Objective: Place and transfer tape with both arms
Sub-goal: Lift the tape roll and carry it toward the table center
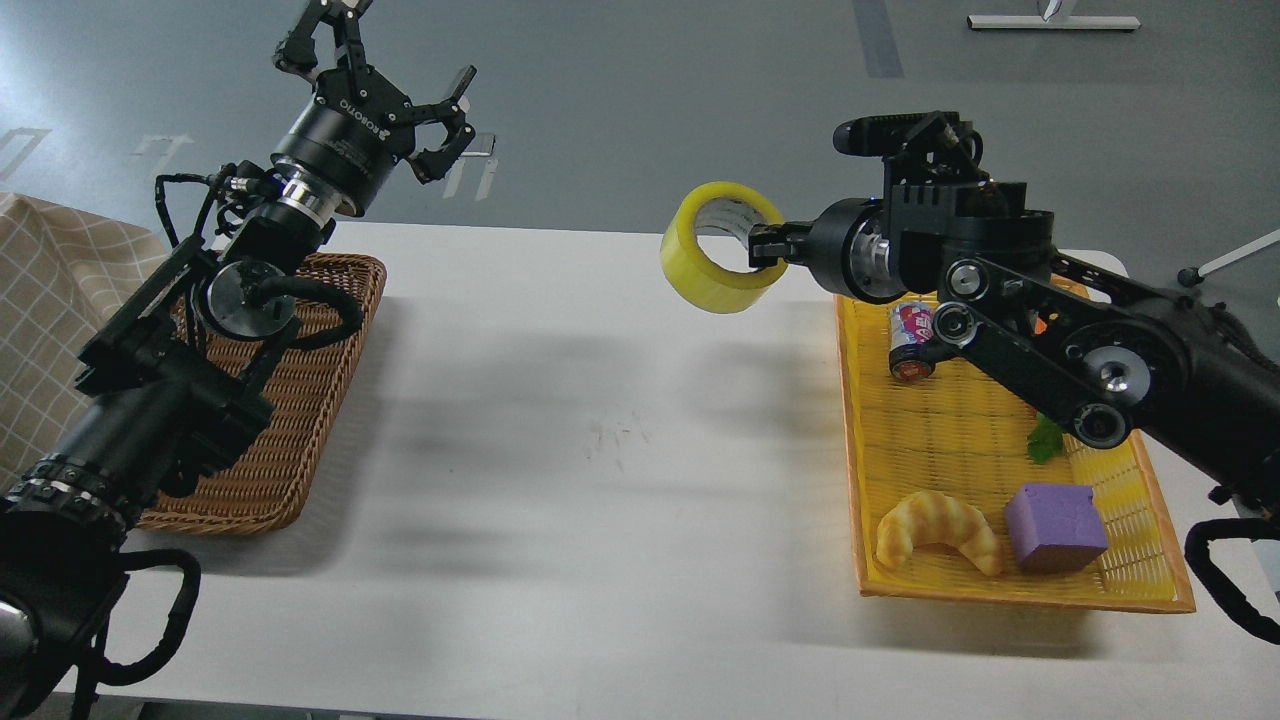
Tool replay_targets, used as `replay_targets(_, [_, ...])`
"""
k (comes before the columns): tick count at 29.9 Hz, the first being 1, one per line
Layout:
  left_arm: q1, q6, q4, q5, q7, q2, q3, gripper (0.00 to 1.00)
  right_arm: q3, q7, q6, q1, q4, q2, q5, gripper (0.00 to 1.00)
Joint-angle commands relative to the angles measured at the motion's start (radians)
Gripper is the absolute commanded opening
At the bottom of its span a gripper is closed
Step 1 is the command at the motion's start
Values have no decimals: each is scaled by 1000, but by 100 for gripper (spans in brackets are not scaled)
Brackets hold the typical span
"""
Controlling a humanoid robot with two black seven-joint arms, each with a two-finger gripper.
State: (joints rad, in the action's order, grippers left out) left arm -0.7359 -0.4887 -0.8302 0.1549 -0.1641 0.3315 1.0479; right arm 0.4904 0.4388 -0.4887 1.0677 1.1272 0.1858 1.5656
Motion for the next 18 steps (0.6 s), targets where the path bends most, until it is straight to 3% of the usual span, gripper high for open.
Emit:
replay_targets(1, [1, 0, -1, 0, 0, 3, 0, 98, -50, 0, 0, 12, -20, -45, 1, 0])
replay_targets(18, [3, 0, -3, 0, 0, 1, 0, 98, -124, -2, 0, -43, -73, -174, 1, 0])
